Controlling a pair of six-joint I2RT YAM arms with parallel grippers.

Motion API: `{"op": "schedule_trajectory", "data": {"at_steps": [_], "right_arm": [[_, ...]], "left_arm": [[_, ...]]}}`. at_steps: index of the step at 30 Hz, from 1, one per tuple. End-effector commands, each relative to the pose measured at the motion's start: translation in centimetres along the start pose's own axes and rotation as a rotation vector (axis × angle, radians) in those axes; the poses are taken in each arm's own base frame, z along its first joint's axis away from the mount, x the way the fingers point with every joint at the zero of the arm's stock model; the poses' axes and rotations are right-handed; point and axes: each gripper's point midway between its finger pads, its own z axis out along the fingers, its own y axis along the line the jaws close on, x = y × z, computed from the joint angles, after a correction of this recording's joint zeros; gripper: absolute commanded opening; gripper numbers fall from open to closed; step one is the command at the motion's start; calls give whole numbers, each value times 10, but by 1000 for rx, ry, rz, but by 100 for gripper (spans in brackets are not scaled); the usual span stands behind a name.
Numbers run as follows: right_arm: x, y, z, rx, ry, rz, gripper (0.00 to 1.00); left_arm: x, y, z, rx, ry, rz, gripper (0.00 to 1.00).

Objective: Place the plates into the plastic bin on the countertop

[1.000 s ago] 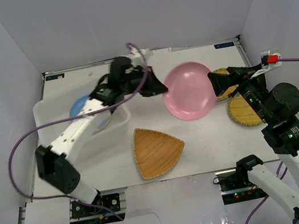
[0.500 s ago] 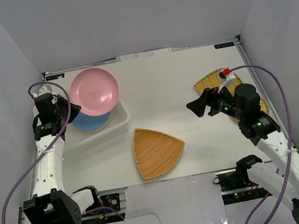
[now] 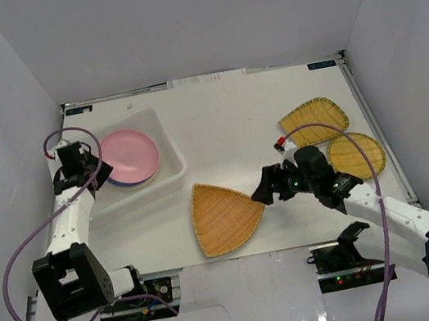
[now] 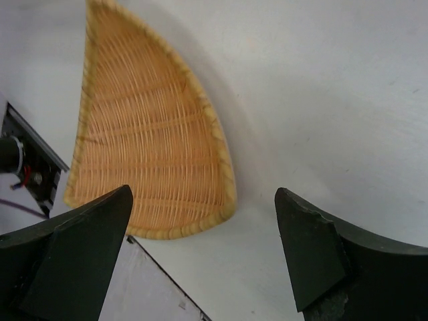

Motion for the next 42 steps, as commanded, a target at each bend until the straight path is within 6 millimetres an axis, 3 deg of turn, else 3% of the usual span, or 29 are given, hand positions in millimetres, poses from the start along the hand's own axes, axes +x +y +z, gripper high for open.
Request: {"op": "schedule_trajectory", "data": {"at_steps": [1,2,5,9,11,14,17,18,19,20,21,22,23,26,28,29,31,32,33,34,37,39,40,41,42], "right_arm": [[25,14,17,-58,43,5,93],[32,11,20,-61,38,14,93],[34,0,25,-16,6,43,94],[34,-10,32,32,13,45,95],[38,-8,38,11,38,51,100],[44,-4,45,-33,58,75,87],[49,-3,51,-43,87,102,75],[49,-3,51,-43,89,108,69],[51,-5,51,-39,88,115,50],[50,-8,50,-29,76,134,36],[48,-10,49,-22,58,143,23],[44,-10,44,-25,33,154,8],[39,-12,41,-22,7,163,8],[16,-8,21,-13,-72,151,8],[-18,-2,-2,25,-186,101,8],[-50,15,-18,13,-259,66,8],[-76,21,-44,70,-317,4,8],[-112,44,-65,43,-395,-31,8],[-123,53,-70,34,-401,-55,8],[-137,67,-75,-4,-426,-69,8],[-182,119,-75,-196,-486,-99,8],[-204,147,-60,-305,-495,-110,8],[-206,162,-52,-341,-481,-119,8],[-205,162,-22,-336,-429,-113,8],[-220,180,-18,-374,-442,-127,8]], "left_arm": [[-10,-7,4,19,-33,-15,50],[-10,-8,4,26,-33,-12,70],[-15,-12,-3,54,-58,-3,98],[-27,-26,-17,114,-90,-7,98],[-38,-41,-33,184,-126,-13,98],[-57,-73,-69,334,-188,13,98],[-53,-119,-107,537,-171,102,98],[-40,-135,-117,603,-134,135,98],[-27,-149,-129,687,-88,170,98],[-18,-156,-135,726,-59,194,98],[7,-170,-144,783,2,243,98],[19,-173,-148,812,35,263,98],[28,-176,-151,832,60,278,98],[45,-185,-173,930,126,307,98],[39,-194,-192,991,114,319,98],[36,-199,-206,1037,115,325,98],[12,-218,-247,1150,41,333,98],[7,-224,-267,1215,35,346,98],[-9,-232,-295,1284,-32,359,98],[-15,-236,-311,1318,-51,348,98],[-33,-239,-359,1421,-155,361,98],[-43,-236,-386,1460,-241,368,98],[-47,-235,-393,1465,-268,368,98],[-49,-234,-399,1468,-287,366,98],[-54,-233,-408,1475,-313,362,98]]}}
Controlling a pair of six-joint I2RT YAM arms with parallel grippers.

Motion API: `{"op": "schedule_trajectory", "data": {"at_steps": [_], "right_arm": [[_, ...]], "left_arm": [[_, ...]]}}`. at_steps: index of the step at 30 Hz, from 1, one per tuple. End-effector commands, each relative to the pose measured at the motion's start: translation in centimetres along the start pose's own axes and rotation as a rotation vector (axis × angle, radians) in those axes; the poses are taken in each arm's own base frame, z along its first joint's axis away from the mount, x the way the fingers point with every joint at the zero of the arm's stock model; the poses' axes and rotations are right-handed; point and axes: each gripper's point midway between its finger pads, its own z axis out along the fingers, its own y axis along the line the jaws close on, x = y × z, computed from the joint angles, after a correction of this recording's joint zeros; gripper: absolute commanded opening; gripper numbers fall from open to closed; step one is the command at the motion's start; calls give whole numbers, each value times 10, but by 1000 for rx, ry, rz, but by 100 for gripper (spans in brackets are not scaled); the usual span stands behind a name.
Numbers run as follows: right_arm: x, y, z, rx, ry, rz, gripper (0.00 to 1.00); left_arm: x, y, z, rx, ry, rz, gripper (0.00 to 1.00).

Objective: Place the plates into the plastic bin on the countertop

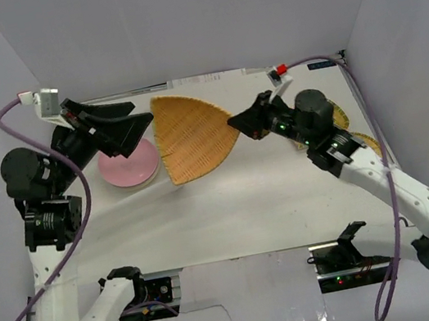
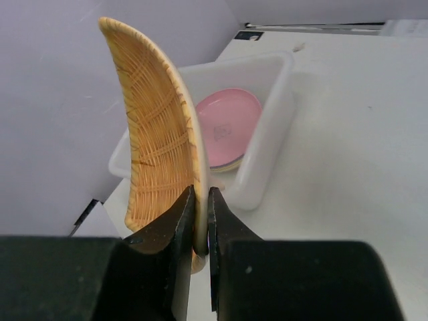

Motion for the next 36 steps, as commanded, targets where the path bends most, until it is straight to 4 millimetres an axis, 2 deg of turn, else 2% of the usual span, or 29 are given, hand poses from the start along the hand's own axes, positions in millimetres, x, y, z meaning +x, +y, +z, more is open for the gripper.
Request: {"op": "schedule_trajectory", "data": {"at_steps": [1,2,3,4,5,6,7,8,9,10,11,13,16,18,19,20,21,22,23,24,26,28,29,30,31,33,34,35,36], "right_arm": [[-12,55,51,-229,-4,20,8],[8,48,79,-235,53,53,8],[-6,65,92,-287,32,57,8],[13,66,118,-295,72,82,8],[15,70,131,-298,78,82,8],[-3,87,144,-330,47,69,8],[5,94,155,-338,68,74,8],[30,82,178,-311,121,100,8],[33,82,189,-310,130,112,8],[26,92,198,-321,121,117,8],[47,78,216,-284,158,140,8],[61,67,238,-244,171,154,8],[84,53,257,-192,222,189,8],[106,41,272,-154,273,206,8],[124,33,279,-127,298,210,8],[125,33,282,-115,299,210,10],[133,27,282,-87,320,211,16],[135,21,284,-56,306,209,27],[137,16,282,-37,302,208,47],[130,19,283,-47,277,206,53],[119,23,283,-45,250,194,58],[84,43,287,-81,187,164,68],[85,43,286,-79,196,158,71],[69,52,284,-100,170,145,74],[54,62,277,-122,151,115,76],[50,61,264,-121,154,81,80],[20,75,244,-152,98,39,80],[15,72,234,-140,88,24,82],[27,43,223,-79,111,18,82]], "left_arm": [[-23,-31,-6,70,-58,36,98],[-27,-35,-6,84,-68,40,98],[-27,-37,-6,98,-67,36,98],[-27,-37,-4,107,-69,31,98],[-27,-35,-2,106,-68,28,98],[-26,-32,-1,101,-68,22,98],[-24,-29,1,97,-64,15,98],[-22,-25,4,93,-56,7,98],[-21,-21,5,89,-52,2,98],[-15,-13,9,76,-39,-14,98],[-12,-11,10,73,-33,-24,98],[-2,1,14,54,-13,-50,98],[9,17,19,26,7,-87,98],[15,26,23,14,24,-108,98],[17,29,24,9,28,-114,98],[18,32,26,1,27,-120,98],[19,35,27,-7,30,-124,98],[20,39,28,-21,32,-131,98],[20,46,30,-51,25,-139,98],[19,50,31,-68,21,-139,98],[22,60,32,-109,27,-147,98],[17,68,34,-153,12,-146,98],[19,70,35,-157,16,-150,98],[16,72,36,-168,8,-149,98],[17,75,37,-178,10,-155,98],[18,81,39,-203,6,-164,98],[24,87,42,-217,23,-181,98],[29,91,45,-224,31,-188,98],[34,98,49,-250,34,-200,98]]}}
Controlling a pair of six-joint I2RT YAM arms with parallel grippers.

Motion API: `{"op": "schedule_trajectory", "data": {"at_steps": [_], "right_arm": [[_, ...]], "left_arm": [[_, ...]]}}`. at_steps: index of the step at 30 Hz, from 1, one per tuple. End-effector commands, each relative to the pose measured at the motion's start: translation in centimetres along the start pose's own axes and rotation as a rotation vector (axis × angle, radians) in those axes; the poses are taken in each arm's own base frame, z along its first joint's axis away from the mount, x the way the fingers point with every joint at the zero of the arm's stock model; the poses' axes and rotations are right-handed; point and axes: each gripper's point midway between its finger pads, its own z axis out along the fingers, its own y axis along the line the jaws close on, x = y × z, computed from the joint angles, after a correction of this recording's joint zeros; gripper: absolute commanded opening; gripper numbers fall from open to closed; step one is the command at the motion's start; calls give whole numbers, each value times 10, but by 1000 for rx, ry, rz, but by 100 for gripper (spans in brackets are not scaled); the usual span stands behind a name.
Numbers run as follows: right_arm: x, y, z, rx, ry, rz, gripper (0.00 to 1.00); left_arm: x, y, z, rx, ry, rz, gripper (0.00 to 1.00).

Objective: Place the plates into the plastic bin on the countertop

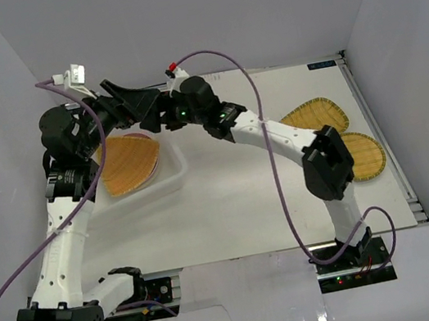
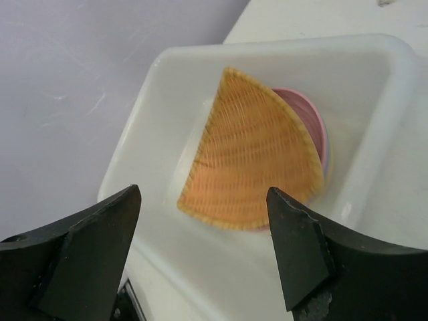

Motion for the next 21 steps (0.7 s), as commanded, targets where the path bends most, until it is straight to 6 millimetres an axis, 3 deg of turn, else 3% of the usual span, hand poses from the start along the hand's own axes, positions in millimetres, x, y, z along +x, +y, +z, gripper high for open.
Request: {"op": "schedule_trajectory", "data": {"at_steps": [1,2,3,4,5,6,7,8,9,10,11,12,13,16,21], "right_arm": [[-73,26,-81,-4,-190,-113,82],[-88,-5,-99,66,-225,-110,78],[-109,-11,-133,100,-289,-104,74],[-84,-57,-146,192,-251,-73,61],[-98,-105,-175,306,-300,-44,54],[-117,-127,-216,411,-397,-33,49],[-89,-172,-237,521,-367,5,40],[-97,-220,-281,653,-417,45,38],[-101,-235,-312,709,-461,68,35],[-85,-262,-332,775,-450,105,33],[-88,-294,-371,872,-498,154,33],[-86,-310,-392,923,-517,181,33],[-82,-333,-421,999,-541,221,43],[-65,-376,-455,1133,-538,283,66],[-35,-436,-478,1253,-445,345,80]], "left_arm": [[12,6,15,-46,18,-22,97],[24,13,25,-57,51,-35,97],[33,18,32,-80,64,-42,97],[61,14,48,-68,133,-60,97],[77,9,55,-57,167,-53,97],[107,-13,64,-9,234,-44,97],[122,-12,72,-36,246,-31,96],[148,-9,82,-51,297,-27,96],[177,-26,84,-17,355,-15,96],[198,-22,86,-38,388,-14,96],[225,-17,90,-57,439,-10,95],[250,-25,89,-46,488,5,95],[268,-18,87,-73,516,12,95],[314,-26,81,-43,596,12,94],[363,-48,56,47,696,43,94]]}}
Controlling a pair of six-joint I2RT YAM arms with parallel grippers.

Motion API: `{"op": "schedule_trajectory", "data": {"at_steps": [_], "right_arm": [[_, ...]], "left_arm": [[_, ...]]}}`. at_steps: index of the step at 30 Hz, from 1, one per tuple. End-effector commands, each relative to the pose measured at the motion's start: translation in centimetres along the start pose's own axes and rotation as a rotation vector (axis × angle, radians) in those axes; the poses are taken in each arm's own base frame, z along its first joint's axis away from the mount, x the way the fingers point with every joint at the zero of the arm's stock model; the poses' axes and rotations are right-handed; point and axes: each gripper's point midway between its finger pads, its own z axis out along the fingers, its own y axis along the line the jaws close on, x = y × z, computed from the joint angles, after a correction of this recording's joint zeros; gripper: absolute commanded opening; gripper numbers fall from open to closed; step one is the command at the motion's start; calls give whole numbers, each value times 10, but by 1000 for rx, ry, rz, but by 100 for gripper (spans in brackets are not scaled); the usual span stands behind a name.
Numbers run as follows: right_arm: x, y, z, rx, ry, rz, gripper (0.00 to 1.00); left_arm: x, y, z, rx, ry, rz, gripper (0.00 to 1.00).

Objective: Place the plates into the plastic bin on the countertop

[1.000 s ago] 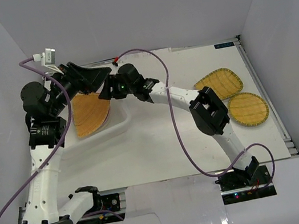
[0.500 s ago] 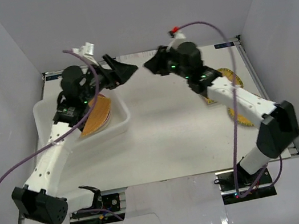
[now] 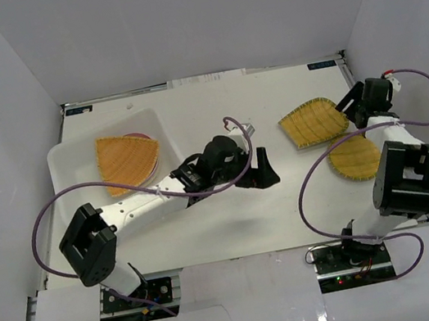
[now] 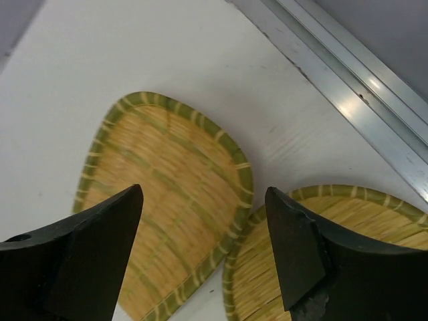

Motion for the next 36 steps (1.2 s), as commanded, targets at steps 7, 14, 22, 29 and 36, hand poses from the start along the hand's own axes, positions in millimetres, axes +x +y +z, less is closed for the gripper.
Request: {"op": "schedule_trajectory", "data": {"at_steps": [7,14,22,29,36], "right_arm": [[3,-39,50,28,62,-126,80],[29,-20,69,-172,167,-66,67],[34,0,78,-282,196,-1,27],[-27,68,24,-492,-10,67,8],[-62,197,-82,-782,-119,71,8]], "left_arm": [[51,-16,-12,126,52,57,94],[50,-29,-41,181,30,106,94],[25,-37,-71,153,-55,166,95],[-19,-36,-98,43,-201,237,95],[-94,-58,-185,-13,-539,339,98]]}}
